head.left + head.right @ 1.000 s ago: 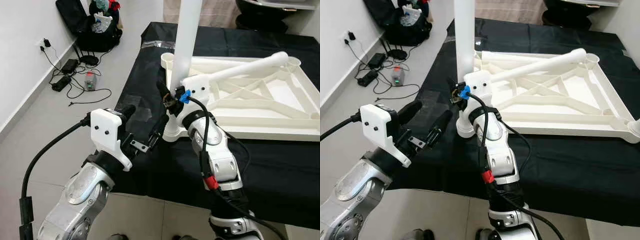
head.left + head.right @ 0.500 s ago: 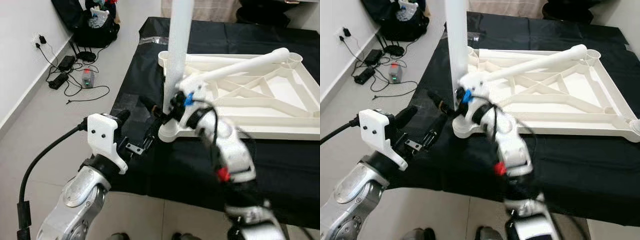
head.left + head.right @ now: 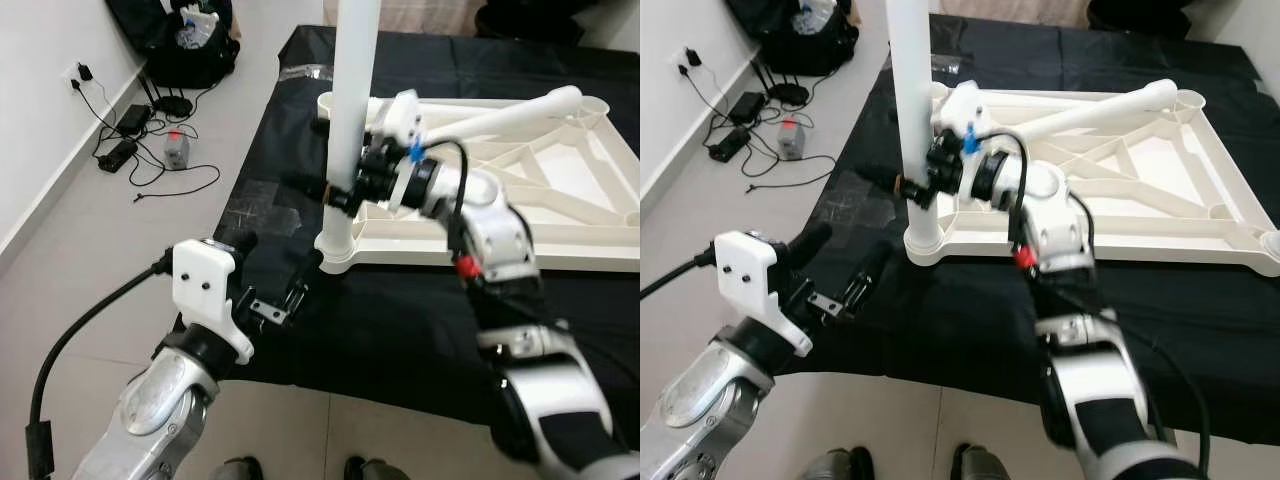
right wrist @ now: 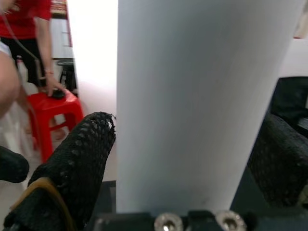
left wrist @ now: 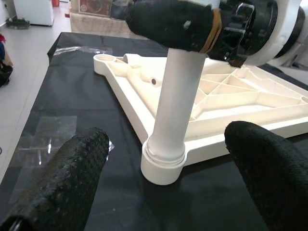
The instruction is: Building children table
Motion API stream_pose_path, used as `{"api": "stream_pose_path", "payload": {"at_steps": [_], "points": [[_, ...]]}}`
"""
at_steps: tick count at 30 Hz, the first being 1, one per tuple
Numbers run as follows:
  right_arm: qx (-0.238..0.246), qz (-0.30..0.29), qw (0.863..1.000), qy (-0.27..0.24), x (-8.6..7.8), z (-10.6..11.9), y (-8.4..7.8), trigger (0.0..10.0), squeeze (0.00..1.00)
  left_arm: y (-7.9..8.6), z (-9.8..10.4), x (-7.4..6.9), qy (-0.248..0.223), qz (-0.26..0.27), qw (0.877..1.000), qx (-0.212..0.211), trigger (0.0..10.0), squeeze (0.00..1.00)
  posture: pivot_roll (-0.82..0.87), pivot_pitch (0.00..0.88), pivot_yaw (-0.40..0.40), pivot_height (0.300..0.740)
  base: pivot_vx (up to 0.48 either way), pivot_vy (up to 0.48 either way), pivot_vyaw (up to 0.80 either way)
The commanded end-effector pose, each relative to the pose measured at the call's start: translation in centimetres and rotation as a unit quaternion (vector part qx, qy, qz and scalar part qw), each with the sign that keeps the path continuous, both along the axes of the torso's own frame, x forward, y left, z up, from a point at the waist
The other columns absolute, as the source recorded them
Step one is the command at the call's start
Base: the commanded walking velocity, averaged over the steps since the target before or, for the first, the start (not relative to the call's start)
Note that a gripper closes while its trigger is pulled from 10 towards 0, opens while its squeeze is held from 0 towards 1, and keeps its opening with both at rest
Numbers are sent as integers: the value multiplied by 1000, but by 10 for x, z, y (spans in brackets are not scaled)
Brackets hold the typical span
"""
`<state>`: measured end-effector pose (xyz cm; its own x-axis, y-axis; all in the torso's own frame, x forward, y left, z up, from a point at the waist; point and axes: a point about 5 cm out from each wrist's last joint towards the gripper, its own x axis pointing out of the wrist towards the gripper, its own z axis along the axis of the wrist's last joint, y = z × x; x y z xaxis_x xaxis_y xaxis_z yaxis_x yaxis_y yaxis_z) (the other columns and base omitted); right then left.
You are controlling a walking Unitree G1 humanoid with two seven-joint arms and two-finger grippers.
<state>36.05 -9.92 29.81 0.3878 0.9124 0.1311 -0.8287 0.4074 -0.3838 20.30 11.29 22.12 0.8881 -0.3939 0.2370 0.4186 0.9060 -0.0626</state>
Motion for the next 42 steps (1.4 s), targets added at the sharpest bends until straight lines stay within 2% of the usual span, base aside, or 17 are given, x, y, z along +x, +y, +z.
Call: {"api": "stream_pose_path", "payload": {"at_steps": [1, 9, 10, 13, 17, 19, 24, 26, 27, 28, 29, 30, 32, 33, 34, 36, 42], "points": [[5, 20, 1000, 3, 0, -3, 4, 10000, 0, 0, 0, -3, 3, -1, 1000, 9, 10000, 0, 159, 250, -22, 740, 0, 0, 0], [-5, 48, 999, 3, 8, 3, -2, 10000, 0, 0, 1, -5, 5, -4, 1000, 10, 10000, 0, 165, 255, -18, 740, 0, 0, 0], [-10, 57, 998, 1, 10, 8, -4, 0, 0, 1, 0, -6, 7, -7, 1000, 12, 10000, 0, 180, 252, 4, 740, 0, 0, 0], [-26, 90, 996, 10, 8, 9, -18, 0, 0, 3, 2, -4, 7, -11, 1000, 16, 10000, 0, 167, 240, 5, 740, 0, 0, 0], [-36, 86, 996, 18, 0, -3, -28, 0, 0, 2, 2, -2, 3, -11, 1000, 16, 10000, 0, 153, 227, -6, 740, 0, 0, 0], [-30, 49, 998, 41, -20, -30, -31, 0, 0, 2, 1, 1, 0, -7, 1000, 15, 10000, 0, 139, 212, -20, 740, 0, 0, 0], [-12, 14, 997, 70, -36, -50, -28, 0, 0, 3, 0, 4, -3, -2, 1000, 14, 10000, 0, 114, 196, -41, 740, 0, 0, 0], [26, -43, 992, 114, -56, -70, -19, 0, 0, 5, -1, 8, -5, 2, 1000, 14, 10000, 0, 97, 190, -46, 740, 0, 0, 0], [26, -43, 992, 114, -56, -70, -19, 0, 0, 5, -1, 8, -5, 2, 1000, 14, 10000, 0, 97, 190, -46, 740, 0, 0, 0], [46, -102, 985, 129, -63, -78, -13, 0, 0, 5, -2, 9, -5, 1, 1000, 14, 10000, 0, 84, 182, -54, 740, 0, 0, 0], [46, -102, 985, 129, -63, -78, -13, 0, 0, 5, -2, 9, -5, 1, 1000, 14, 10000, 0, 84, 182, -54, 740, 0, 0, 0], [74, -266, 954, 119, -55, -86, -20, 0, 0, 3, -3, 11, -5, -3, 1000, 12, 10000, 0, 69, 180, -57, 740, 0, 0, 0], [74, -266, 954, 119, -55, -86, -20, 0, 0, 3, -3, 11, -5, -3, 1000, 12, 10000, 0, 69, 180, -57, 740, 0, 0, 0], [104, -394, 904, 126, -52, -101, -26, 0, 0, 1, -5, 13, -4, -7, 1000, 11, 10000, 0, 51, 170, -53, 740, 0, 0, 0], [110, -442, 880, 135, -48, -112, -15, 0, 0, -3, -8, 15, -2, -10, 1000, 9, 10000, 0, 61, 167, -55, 740, 0, 0, 0], [113, -458, 871, 138, -43, -116, -6, 0, 0, -6, -11, 16, 1, -12, 1000, 8, 10000, 0, 66, 164, -62, 740, 0, 0, 0], [112, -456, 870, 149, -31, -102, 1, 0, 0, -8, -24, 14, 17, -3, 1000, 11, 10000, 0, 67, 172, -70, 740, 0, 0, 0]]}}
